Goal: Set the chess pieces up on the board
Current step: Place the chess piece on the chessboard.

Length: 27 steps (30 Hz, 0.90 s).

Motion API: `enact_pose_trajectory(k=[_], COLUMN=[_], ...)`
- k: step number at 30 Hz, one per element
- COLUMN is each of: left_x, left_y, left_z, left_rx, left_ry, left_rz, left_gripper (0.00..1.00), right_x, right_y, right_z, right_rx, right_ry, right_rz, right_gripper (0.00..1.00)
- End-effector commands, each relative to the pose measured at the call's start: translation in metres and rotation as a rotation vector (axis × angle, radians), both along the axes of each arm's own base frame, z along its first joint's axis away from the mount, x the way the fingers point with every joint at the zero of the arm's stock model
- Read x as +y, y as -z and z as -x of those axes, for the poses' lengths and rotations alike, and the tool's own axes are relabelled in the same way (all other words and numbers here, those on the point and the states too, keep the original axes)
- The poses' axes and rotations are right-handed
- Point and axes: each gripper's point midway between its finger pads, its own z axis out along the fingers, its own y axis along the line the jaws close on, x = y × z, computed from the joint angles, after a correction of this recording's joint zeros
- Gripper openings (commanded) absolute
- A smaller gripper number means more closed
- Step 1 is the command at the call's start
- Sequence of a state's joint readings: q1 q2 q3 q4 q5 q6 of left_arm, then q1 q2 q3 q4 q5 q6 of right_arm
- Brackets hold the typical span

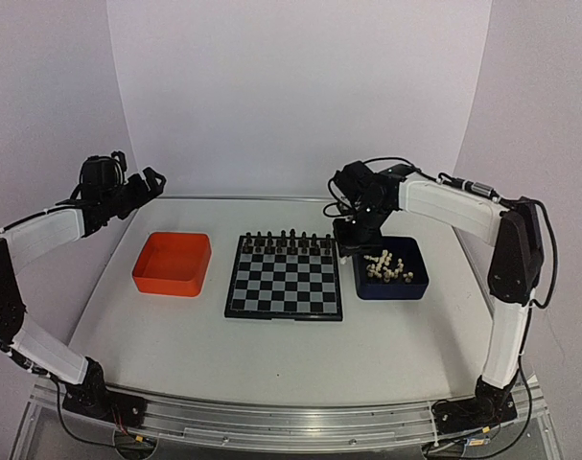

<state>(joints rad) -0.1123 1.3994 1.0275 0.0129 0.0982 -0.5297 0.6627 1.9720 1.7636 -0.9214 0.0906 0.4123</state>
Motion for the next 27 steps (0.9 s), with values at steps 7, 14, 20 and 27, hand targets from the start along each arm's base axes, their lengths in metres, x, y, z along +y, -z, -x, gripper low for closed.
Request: enact_pose_trajectory(k=[7, 14, 20, 27], left_x=[-0.033, -0.039, -0.045, -0.046], left_y=[0.012, 0.015, 0.015, 0.012], left_z=[-0.008, 0.001, 0.01, 0.015], left_rx=[0.037, 0.044, 0.041, 0.029], left_ry=[0.172, 0.197, 0.216, 0.218], left_rz=[0.065, 0.071, 0.061, 0.047], left_gripper=[1.0, 1.0, 1.0, 1.0], right_x=[0.032, 0.033, 0.026, 0.027], right_y=[0.041, 0.059, 0.072, 0.084], right_z=[0.05, 0.06, 0.06, 0.058], right_rx=[0.19, 0.206, 0.211, 0.204], right_ry=[-0.123, -0.143, -0.126, -0.126], right_rz=[0.012, 0.062, 0.099, 0.104], right_gripper=[0.0, 0.0, 0.0, 0.0])
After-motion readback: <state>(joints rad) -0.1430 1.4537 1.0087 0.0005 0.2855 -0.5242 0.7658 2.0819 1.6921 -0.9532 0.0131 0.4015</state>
